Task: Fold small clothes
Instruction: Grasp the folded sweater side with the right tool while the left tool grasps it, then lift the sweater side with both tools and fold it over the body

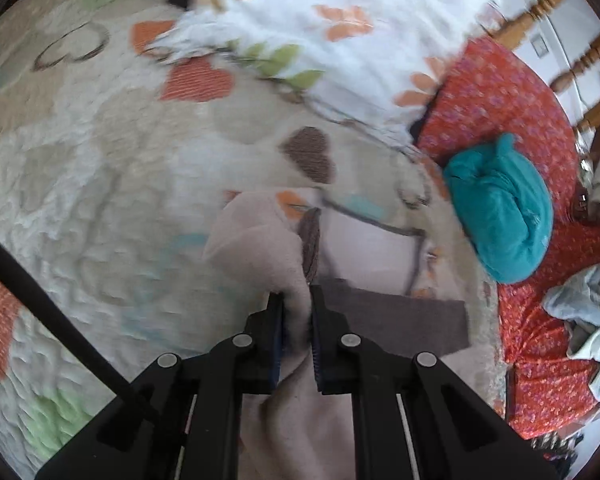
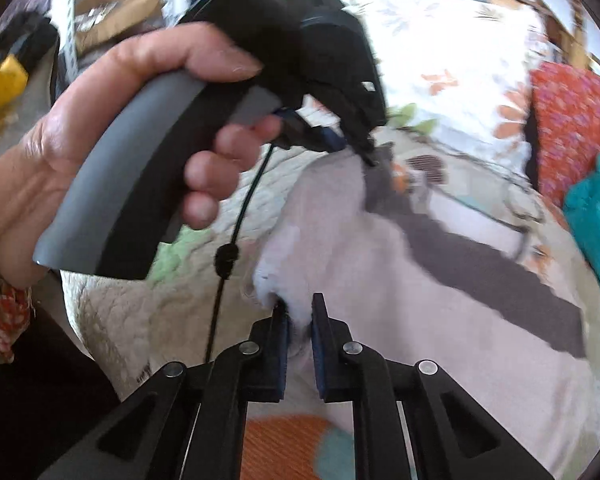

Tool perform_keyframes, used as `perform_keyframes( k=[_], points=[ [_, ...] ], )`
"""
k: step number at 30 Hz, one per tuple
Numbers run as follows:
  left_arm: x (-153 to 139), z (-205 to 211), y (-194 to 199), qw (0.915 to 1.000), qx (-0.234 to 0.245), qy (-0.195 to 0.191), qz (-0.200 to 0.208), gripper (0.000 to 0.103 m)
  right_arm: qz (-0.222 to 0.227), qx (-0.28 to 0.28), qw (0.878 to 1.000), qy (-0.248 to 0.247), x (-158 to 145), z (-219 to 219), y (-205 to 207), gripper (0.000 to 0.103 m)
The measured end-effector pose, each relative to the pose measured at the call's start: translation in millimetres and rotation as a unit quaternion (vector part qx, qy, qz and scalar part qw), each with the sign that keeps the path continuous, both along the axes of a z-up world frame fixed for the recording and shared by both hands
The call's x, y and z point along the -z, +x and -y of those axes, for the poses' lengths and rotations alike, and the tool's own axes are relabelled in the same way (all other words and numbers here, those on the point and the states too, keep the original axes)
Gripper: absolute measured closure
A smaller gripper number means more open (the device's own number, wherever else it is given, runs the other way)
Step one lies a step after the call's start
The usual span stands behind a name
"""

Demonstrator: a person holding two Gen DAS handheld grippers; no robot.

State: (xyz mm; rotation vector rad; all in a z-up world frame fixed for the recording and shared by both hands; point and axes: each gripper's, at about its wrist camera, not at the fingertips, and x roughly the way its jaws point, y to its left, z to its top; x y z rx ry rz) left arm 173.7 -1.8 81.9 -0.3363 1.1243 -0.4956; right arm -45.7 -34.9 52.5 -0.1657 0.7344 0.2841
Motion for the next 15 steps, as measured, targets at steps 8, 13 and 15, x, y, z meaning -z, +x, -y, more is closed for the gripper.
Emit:
perform_keyframes(
  k=[8, 13, 15],
  points=[
    [-51, 176, -37, 0.9912, 0.118, 0.040, 0.044, 0.092, 0.007, 0.158, 0.982, 0.099, -30, 153, -54, 0.092],
    [-30, 278, -72, 0.9757, 0.190, 0.098, 0.050, 0.091, -0.035, 0.244, 0.958, 0.147, -8, 215, -76, 0.092],
    [-21, 295, -82, 0.9723, 0.213, 0.091, 0.034, 0.091, -0.062, 0.263, 0.949, 0.161, 5, 233, -72, 0.088]
  ],
)
